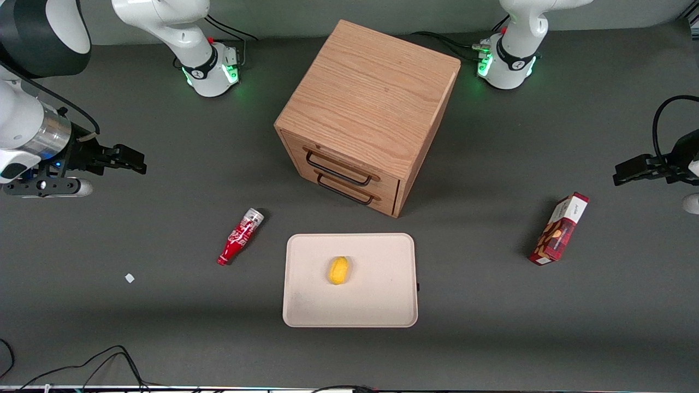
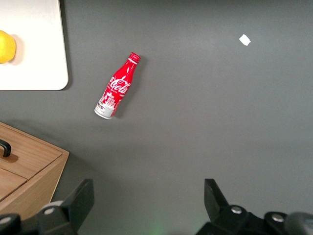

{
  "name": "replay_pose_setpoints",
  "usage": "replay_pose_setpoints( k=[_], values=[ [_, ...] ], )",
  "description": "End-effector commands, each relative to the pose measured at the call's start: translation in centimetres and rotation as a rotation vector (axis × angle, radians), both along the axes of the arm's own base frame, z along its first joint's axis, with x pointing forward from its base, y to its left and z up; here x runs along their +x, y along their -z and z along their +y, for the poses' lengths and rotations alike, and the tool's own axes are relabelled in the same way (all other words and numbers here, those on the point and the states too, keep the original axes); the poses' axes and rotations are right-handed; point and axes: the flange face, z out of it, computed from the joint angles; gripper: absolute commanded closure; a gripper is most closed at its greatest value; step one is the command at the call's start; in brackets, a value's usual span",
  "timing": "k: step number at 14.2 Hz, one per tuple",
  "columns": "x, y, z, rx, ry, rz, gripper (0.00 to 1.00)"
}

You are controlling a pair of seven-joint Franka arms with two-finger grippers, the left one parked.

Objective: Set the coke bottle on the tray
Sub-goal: 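Move the right gripper down to the red Coca-Cola bottle lying on the table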

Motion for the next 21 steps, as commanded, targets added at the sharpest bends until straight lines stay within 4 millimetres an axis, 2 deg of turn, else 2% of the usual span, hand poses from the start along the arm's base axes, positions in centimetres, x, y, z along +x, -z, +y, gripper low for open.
replay_pose_setpoints(
  k=[1,3,6,8,11,12,14,15,16,17,19,21],
  values=[
    [0.2,-0.4,-0.2,-0.021,0.024,0.012,0.0],
    [0.4,-0.3,-0.7,-0.016,0.043,0.012,0.0],
    [0.8,-0.3,0.1,-0.01,0.031,0.011,0.0],
    [1.3,1.0,1.0,-0.02,0.12,0.033,0.0],
    [4.8,5.5,3.3,0.022,0.196,0.089,0.0],
    [6.1,6.6,5.1,0.024,0.219,0.098,0.0],
    [8.2,10.3,8.9,-0.005,0.304,0.125,0.0],
    [8.7,12.0,10.7,-0.019,0.314,0.122,0.0],
    [9.2,12.9,12.1,-0.015,0.316,0.094,0.0],
    [9.6,13.7,12.5,-0.005,0.334,0.066,0.0],
    [9.7,17.4,12.7,-0.032,0.349,0.054,0.0],
    [9.0,21.1,13.4,-0.035,0.386,0.004,0.0]
  ],
)
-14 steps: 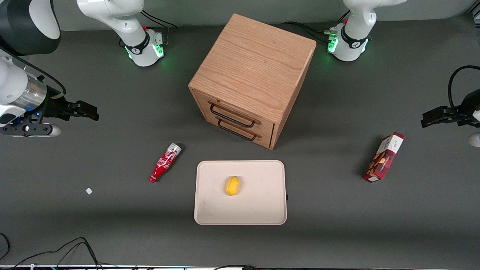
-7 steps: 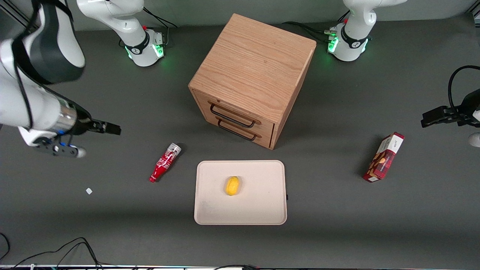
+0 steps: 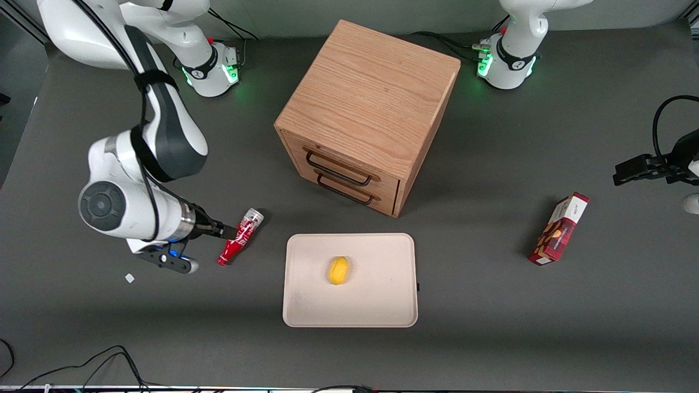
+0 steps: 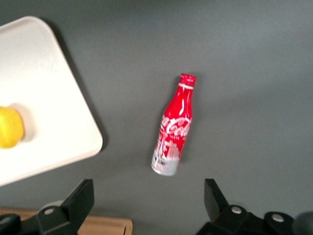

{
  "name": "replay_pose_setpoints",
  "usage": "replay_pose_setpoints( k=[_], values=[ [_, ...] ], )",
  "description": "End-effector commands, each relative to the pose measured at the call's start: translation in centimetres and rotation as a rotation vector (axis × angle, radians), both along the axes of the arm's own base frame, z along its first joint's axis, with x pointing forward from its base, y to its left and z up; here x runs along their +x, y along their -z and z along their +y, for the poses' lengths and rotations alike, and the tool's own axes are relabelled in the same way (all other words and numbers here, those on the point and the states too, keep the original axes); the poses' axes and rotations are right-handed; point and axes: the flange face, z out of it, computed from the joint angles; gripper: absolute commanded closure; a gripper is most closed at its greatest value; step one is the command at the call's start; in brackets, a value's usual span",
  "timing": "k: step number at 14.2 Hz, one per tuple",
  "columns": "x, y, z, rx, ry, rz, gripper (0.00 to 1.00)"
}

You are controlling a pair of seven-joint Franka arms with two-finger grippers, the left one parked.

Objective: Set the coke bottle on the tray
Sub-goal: 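Move the right gripper down to the red Coca-Cola bottle lying on the table, then close the right gripper around the bottle's body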

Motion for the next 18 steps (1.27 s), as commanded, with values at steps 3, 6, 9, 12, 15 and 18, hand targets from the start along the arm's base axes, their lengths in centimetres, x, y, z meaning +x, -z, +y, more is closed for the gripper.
replay_pose_setpoints(
  k=[3,6,9,12,15,18],
  values=[
    [-2.6,7.3,-0.3,-0.016,0.05,-0.077,0.0],
    [-4.3,10.7,-0.6,-0.008,0.093,-0.119,0.0],
    [-5.7,13.1,-1.1,-0.011,0.11,-0.114,0.0],
    [-6.4,14.9,-1.2,-0.011,0.135,-0.124,0.0],
    [-6.8,16.8,-1.4,-0.01,0.139,-0.127,0.0],
    [-6.8,18.4,-1.4,-0.009,0.14,-0.131,0.0]
  ],
)
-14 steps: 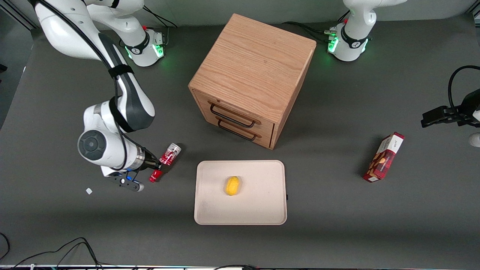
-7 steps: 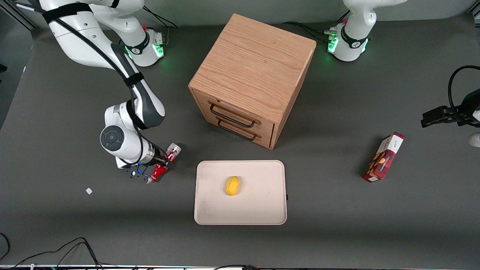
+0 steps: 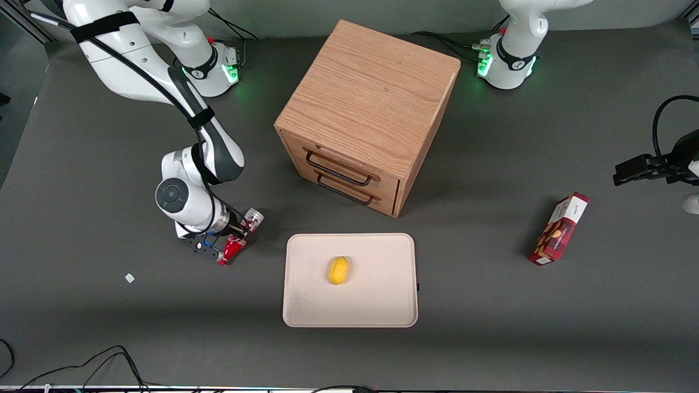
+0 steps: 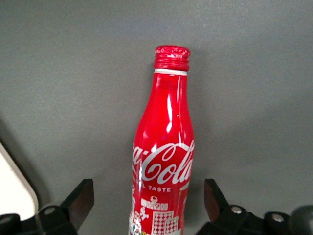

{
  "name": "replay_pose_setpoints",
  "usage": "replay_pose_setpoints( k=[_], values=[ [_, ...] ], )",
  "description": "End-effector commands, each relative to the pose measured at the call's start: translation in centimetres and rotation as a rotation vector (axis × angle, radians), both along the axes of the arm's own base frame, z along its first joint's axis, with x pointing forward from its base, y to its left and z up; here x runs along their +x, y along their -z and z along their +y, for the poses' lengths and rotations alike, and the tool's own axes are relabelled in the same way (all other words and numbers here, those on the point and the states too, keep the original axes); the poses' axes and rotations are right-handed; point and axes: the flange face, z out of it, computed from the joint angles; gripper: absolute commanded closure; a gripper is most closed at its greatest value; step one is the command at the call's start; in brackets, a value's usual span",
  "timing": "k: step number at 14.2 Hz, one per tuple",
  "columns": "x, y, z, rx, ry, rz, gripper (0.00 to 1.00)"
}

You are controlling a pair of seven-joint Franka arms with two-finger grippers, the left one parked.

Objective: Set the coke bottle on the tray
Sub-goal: 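Close the right gripper around the bottle's body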

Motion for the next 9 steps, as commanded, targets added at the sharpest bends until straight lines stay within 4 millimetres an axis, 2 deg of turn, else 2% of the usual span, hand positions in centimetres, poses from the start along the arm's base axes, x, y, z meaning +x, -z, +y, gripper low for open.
replay_pose_setpoints(
  k=[1,9],
  values=[
    [-0.11,1.34,0.29,-0.011,0.011,-0.02,0.0],
    [-0.18,2.32,0.2,-0.021,0.001,-0.022,0.0]
  ],
)
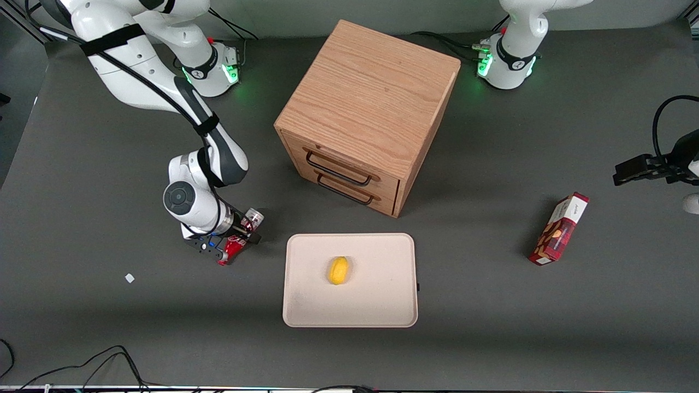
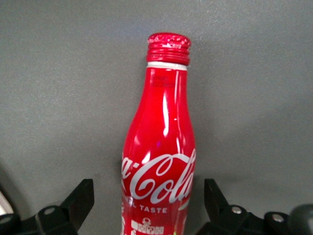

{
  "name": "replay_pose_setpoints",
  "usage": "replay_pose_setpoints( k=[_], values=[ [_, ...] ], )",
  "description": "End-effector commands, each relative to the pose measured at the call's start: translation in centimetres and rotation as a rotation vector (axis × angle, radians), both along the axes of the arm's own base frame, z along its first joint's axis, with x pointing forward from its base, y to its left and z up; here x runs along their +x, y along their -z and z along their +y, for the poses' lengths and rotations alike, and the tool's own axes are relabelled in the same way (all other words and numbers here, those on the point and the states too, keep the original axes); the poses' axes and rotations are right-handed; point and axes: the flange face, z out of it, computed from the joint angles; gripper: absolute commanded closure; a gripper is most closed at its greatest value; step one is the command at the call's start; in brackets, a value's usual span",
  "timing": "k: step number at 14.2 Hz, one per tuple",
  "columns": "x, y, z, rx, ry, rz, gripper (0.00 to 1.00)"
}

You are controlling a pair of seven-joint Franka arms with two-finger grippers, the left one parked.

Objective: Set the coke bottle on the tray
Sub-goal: 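Close the right gripper around the bottle's body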

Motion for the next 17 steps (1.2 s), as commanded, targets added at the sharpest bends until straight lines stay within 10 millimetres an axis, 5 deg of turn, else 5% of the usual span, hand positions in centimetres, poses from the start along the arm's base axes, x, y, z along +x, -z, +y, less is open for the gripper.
replay_pose_setpoints(
  k=[1,2,3,5,14,17],
  values=[
    [0.1,0.1,0.3,-0.017,0.002,-0.021,0.01],
    [0.1,0.1,0.3,-0.018,0.003,-0.021,0.04],
    [0.0,0.1,0.3,-0.018,0.003,-0.02,0.17],
    [-0.1,0.0,0.2,-0.028,0.013,-0.022,1.0],
    [-0.2,-0.6,0.1,-0.048,-0.015,-0.029,1.0],
    [0.5,-4.5,-0.8,-0.053,-0.001,-0.034,1.0]
  ],
)
